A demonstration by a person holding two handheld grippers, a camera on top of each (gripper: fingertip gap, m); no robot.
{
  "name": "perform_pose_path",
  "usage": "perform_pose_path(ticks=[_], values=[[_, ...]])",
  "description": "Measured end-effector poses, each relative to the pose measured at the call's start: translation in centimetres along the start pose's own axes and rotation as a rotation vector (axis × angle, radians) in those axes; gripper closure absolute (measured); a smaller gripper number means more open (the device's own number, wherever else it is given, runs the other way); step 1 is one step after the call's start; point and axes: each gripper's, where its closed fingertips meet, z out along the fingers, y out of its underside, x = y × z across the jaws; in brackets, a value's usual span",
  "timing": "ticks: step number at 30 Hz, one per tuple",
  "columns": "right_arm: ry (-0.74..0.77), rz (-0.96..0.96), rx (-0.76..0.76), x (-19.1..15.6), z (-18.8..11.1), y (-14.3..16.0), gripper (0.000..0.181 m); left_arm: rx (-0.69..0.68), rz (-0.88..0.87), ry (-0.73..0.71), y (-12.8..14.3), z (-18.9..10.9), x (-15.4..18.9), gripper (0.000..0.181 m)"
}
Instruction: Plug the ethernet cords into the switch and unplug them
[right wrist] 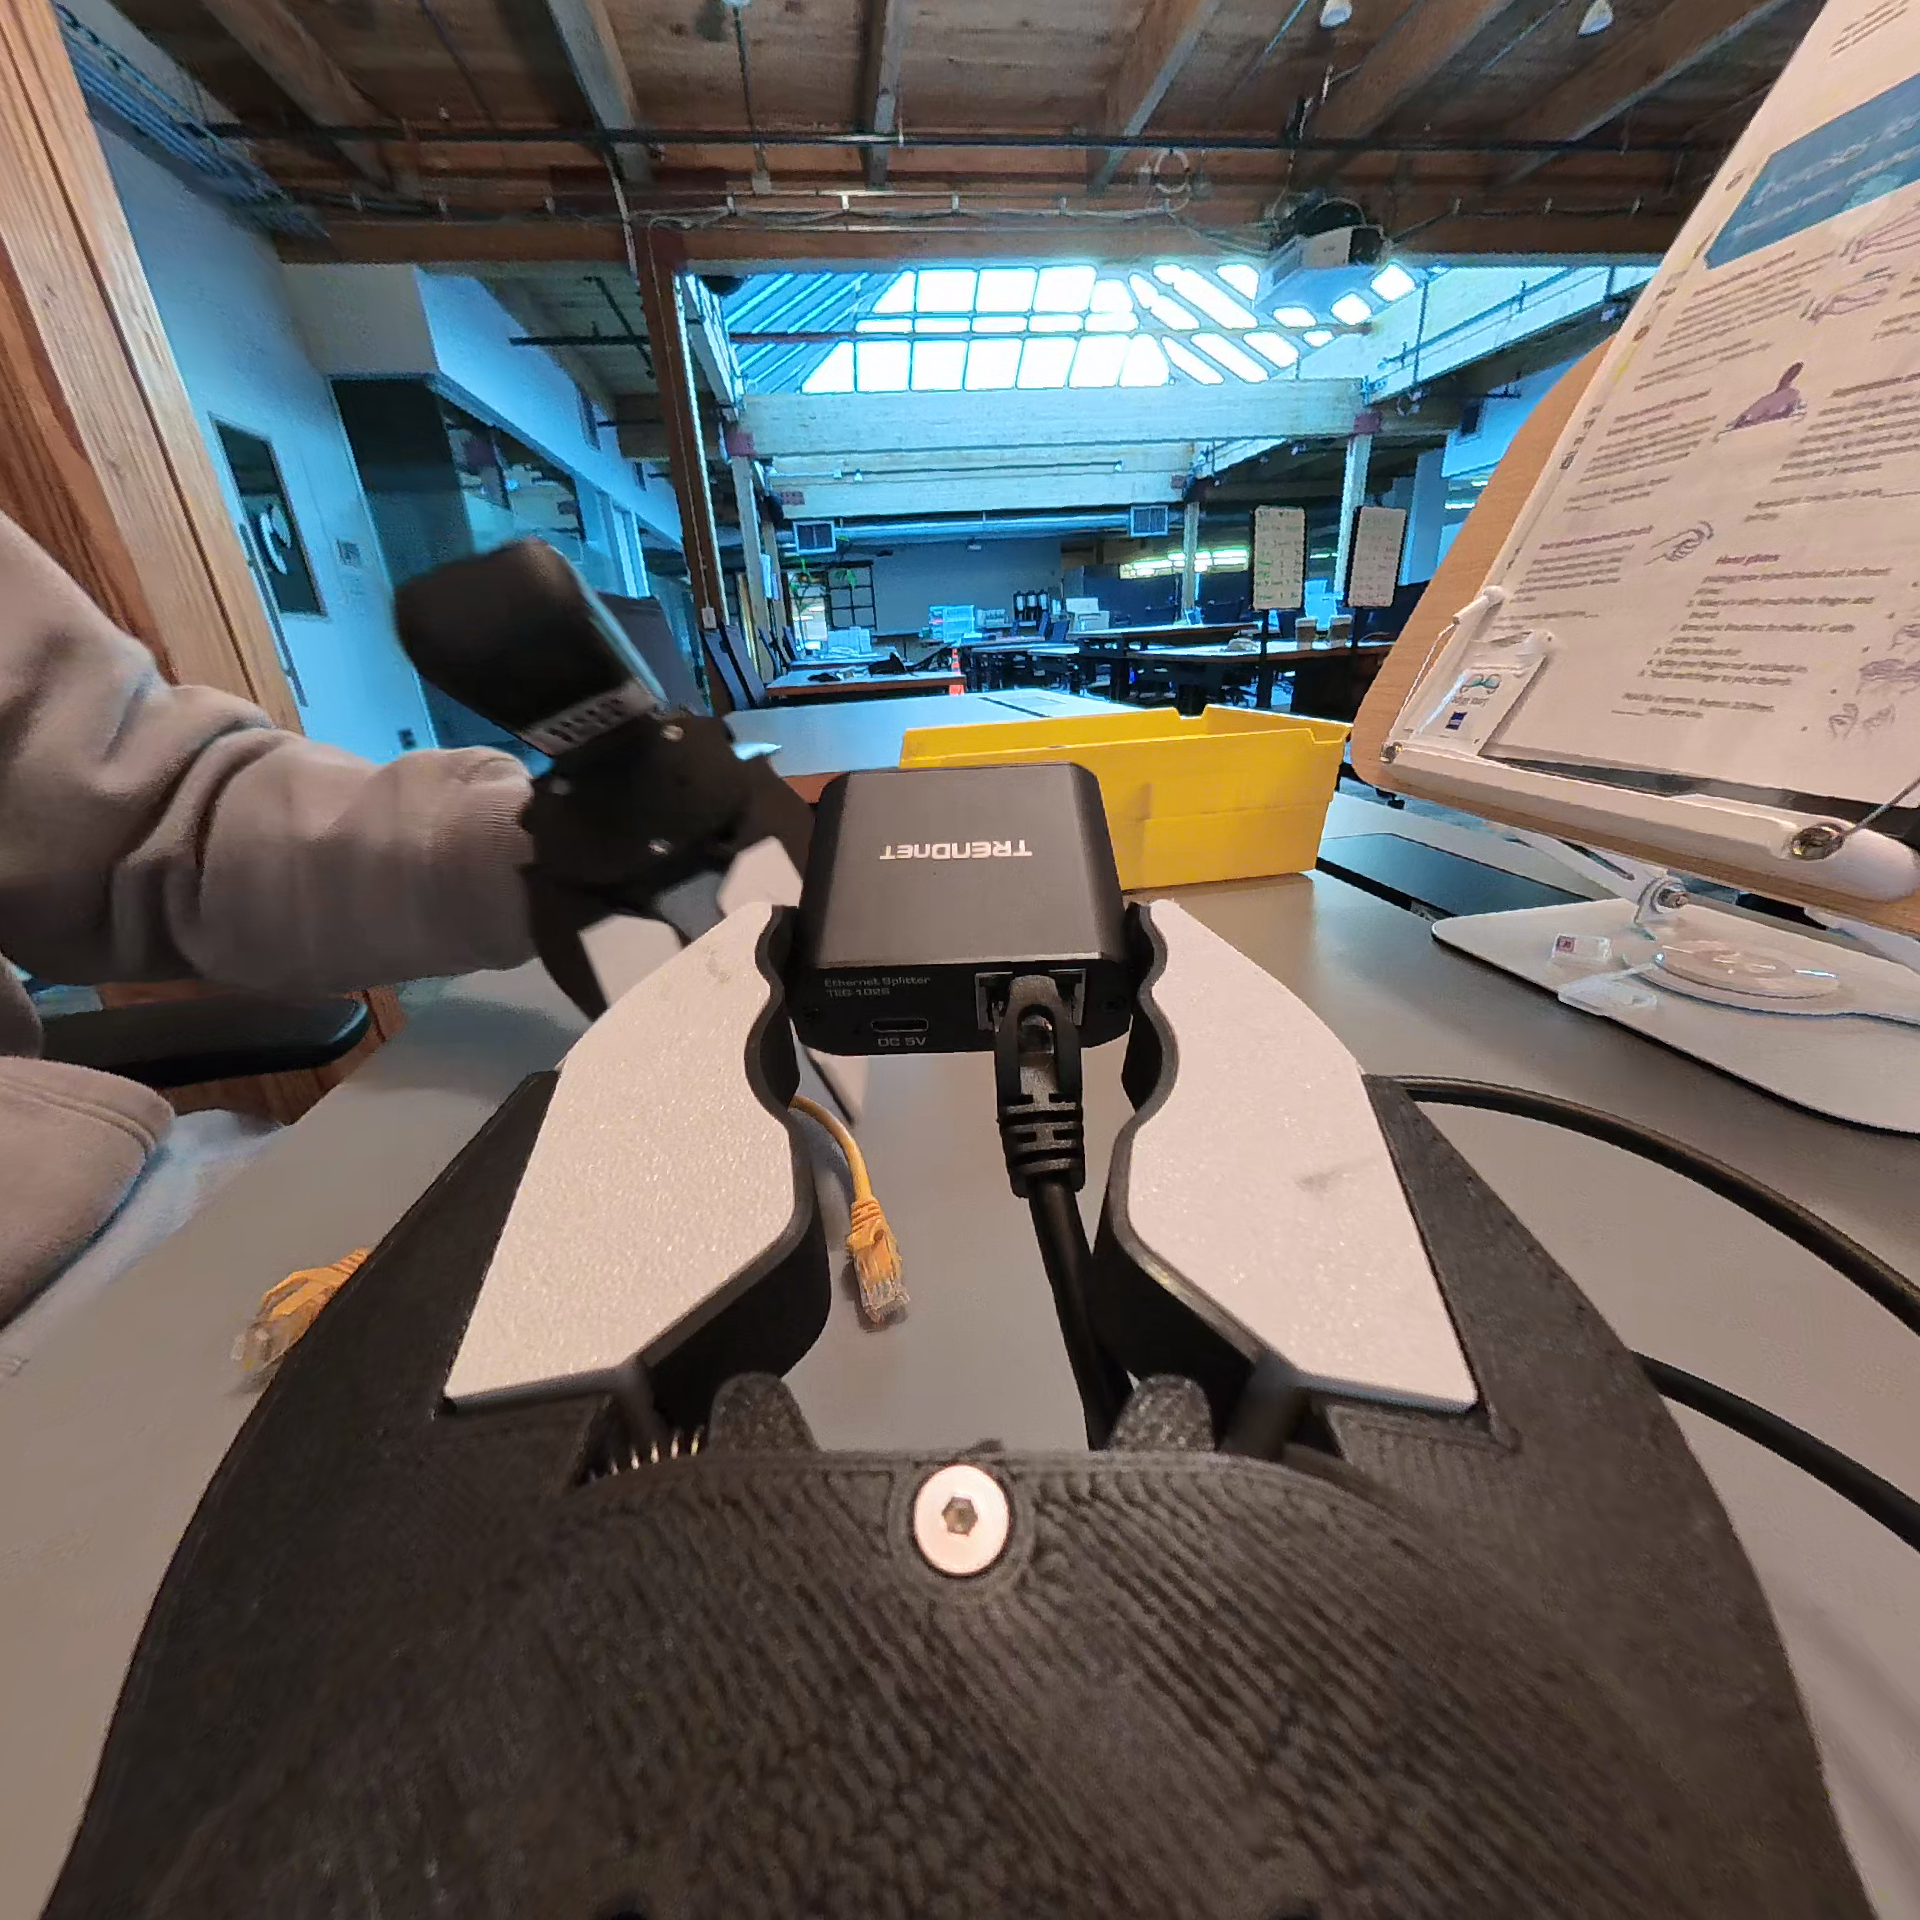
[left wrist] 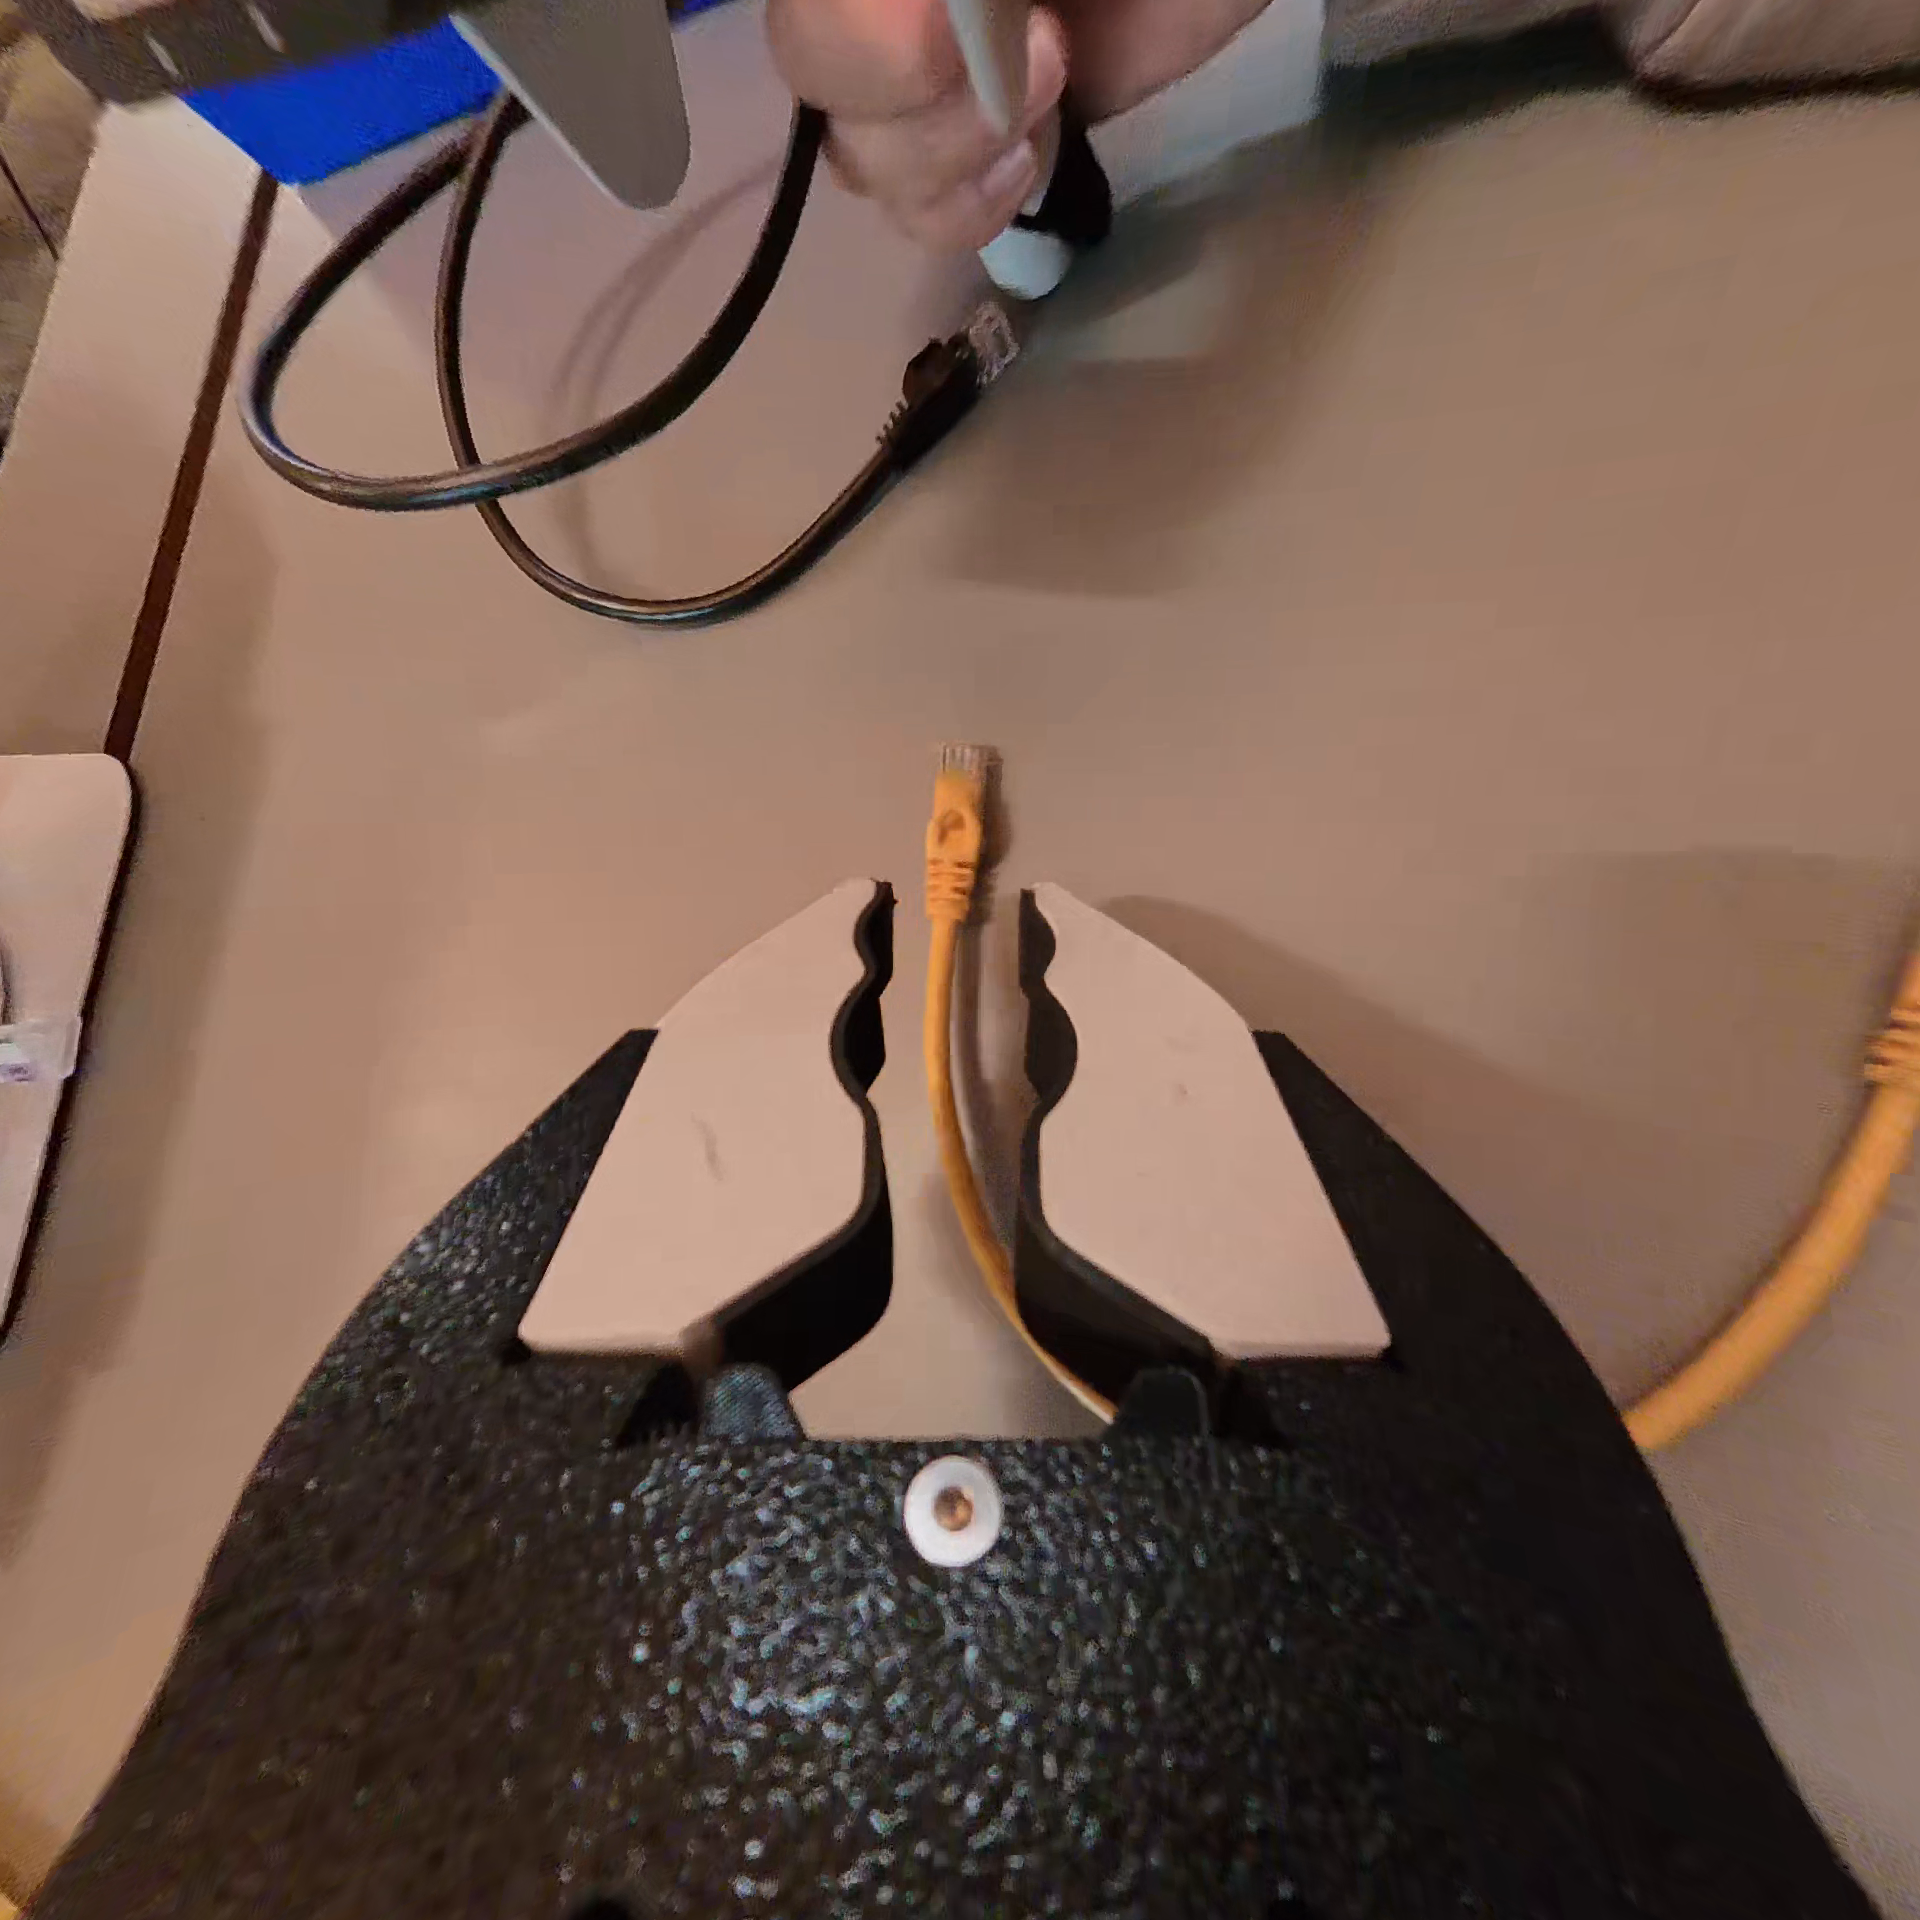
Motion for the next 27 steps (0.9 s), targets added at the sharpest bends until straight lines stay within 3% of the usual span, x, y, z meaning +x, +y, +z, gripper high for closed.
perform_pose_path(ticks=[7, 13, 19, 21, 27], values=[[-0.007, 0.017, 0.005, 0.1, -0.1, -0.1, 0.12, -0.101, 0.046, 0.073, 2.4, 1.7, -0.3, 0.165], [-0.02, 0.014, -0.019, -0.1, 0.2, 0.2, 0.12, -0.069, 0.065, 0.073, 1.7, 2.6, -0.2, 0.173], [-0.034, 0.004, -0.043, -0.4, 0.4, 0.5, 0.12, -0.065, -0.099, 0.096, 1.5, 3.0, -0.4, 0.173], [-0.043, -0.001, -0.054, -0.6, 0.5, 0.6, 0.12, -0.099, -0.174, 0.161, 1.6, 2.2, -0.5, 0.173], [-0.077, -0.023, -0.078, -1.2, 0.7, 1.0, 0.12, -0.06, -0.268, 0.224, -1.8, -3.9, -3.6, 0.173]])
